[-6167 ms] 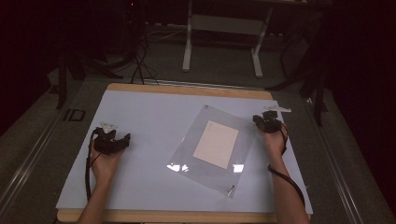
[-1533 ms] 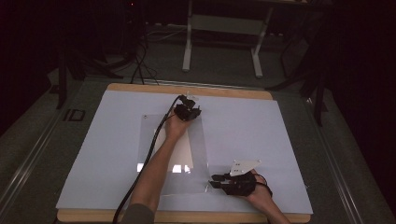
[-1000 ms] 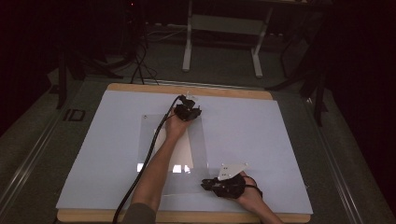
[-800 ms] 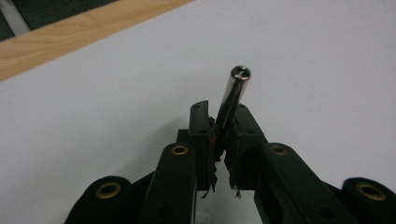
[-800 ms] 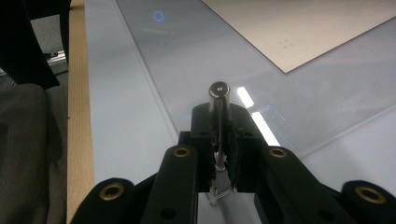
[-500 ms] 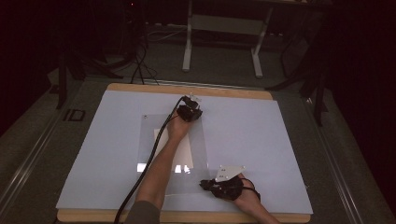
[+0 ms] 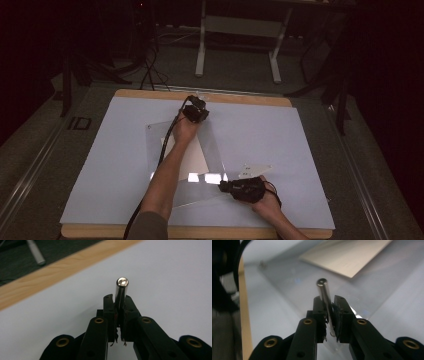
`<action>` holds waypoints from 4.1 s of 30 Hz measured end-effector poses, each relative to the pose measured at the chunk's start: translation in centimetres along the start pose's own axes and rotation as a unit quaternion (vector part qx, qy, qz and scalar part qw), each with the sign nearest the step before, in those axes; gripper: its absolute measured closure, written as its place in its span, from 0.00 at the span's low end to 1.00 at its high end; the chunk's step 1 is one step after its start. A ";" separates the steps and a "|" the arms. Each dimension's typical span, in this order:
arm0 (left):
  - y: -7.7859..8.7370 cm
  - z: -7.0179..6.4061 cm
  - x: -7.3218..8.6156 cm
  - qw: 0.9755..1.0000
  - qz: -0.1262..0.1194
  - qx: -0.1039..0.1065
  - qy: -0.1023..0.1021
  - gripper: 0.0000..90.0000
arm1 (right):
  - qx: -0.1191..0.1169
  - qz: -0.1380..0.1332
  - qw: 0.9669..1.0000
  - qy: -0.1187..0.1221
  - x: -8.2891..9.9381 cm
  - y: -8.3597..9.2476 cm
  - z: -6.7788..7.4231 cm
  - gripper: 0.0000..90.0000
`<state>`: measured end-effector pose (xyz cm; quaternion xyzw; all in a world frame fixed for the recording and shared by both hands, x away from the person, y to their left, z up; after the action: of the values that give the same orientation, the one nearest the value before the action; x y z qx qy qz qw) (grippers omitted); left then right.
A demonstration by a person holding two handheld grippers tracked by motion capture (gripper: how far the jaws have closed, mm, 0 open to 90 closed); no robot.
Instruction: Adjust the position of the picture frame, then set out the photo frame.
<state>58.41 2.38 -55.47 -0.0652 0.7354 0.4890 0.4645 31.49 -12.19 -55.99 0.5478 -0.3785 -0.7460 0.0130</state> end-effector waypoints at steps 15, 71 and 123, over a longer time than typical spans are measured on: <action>8.1 7.5 3.0 0.996 0.001 -0.007 0.091 0.95 | 0.084 -0.074 0.988 -0.103 -7.2 2.1 -10.1 0.87; 11.1 4.9 10.2 0.993 -0.087 0.020 0.071 0.67 | 0.210 -0.009 0.964 -0.164 -3.6 -5.3 -21.3 0.89; 10.8 4.9 10.1 0.991 -0.120 -0.004 0.066 0.94 | 0.238 -0.039 0.961 -0.138 -4.9 -3.4 -20.7 0.93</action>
<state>49.84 15.38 -56.35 -0.1871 0.7498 0.4269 0.4697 51.95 -19.04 -56.33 0.4410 -0.5212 -0.7029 -0.1996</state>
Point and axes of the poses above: each handheld gripper's, and its own axes: y roughly backward along the jaws, x roughly out of its underside, z roughly to its left, the point moved 8 cm from there along -y, roughly forward along the jaws, and after that the axes turned 8 degrees about x, right-handed, at the moved point
